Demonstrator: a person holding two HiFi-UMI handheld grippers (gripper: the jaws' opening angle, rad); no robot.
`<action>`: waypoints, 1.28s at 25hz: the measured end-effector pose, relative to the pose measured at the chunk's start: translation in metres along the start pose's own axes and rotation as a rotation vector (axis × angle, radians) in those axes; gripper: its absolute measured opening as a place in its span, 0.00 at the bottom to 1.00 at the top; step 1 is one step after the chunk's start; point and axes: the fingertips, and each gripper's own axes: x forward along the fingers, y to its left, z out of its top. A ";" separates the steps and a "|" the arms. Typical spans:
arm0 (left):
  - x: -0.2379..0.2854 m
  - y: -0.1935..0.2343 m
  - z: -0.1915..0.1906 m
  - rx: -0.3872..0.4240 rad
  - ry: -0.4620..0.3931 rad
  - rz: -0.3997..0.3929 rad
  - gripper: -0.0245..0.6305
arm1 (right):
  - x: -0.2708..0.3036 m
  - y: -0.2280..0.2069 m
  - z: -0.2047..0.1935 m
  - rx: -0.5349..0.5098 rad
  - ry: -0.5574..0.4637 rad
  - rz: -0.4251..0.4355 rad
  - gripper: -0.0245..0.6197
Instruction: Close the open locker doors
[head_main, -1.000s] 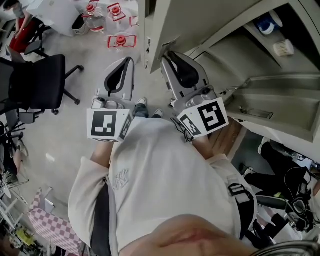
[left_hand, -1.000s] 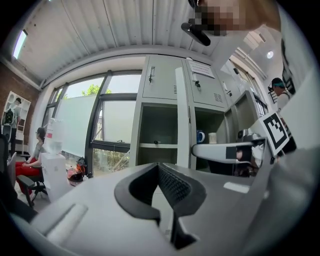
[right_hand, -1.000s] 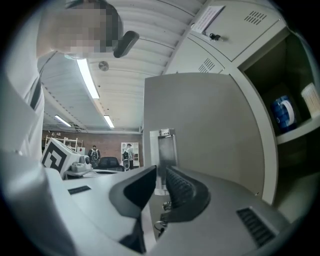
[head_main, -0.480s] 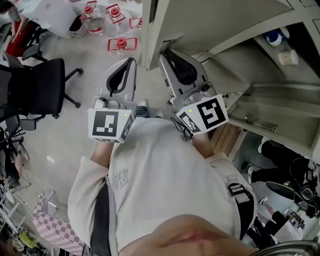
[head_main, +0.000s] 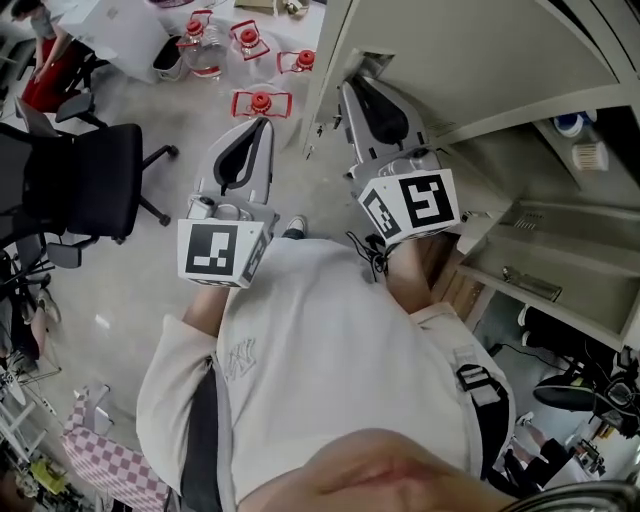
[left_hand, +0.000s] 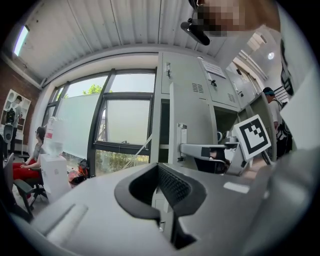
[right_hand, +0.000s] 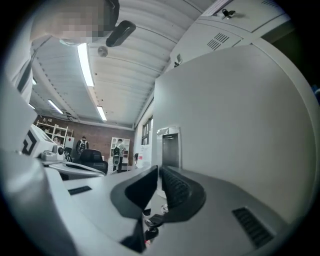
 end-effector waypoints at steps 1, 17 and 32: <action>0.001 0.004 0.001 0.000 -0.001 0.002 0.04 | 0.006 -0.004 0.000 -0.005 0.000 -0.010 0.08; 0.013 0.026 -0.004 -0.021 0.020 0.012 0.04 | 0.060 -0.069 -0.007 -0.018 0.035 -0.180 0.08; -0.001 0.024 -0.001 -0.016 0.011 0.024 0.04 | 0.065 -0.074 -0.009 -0.031 0.085 -0.305 0.08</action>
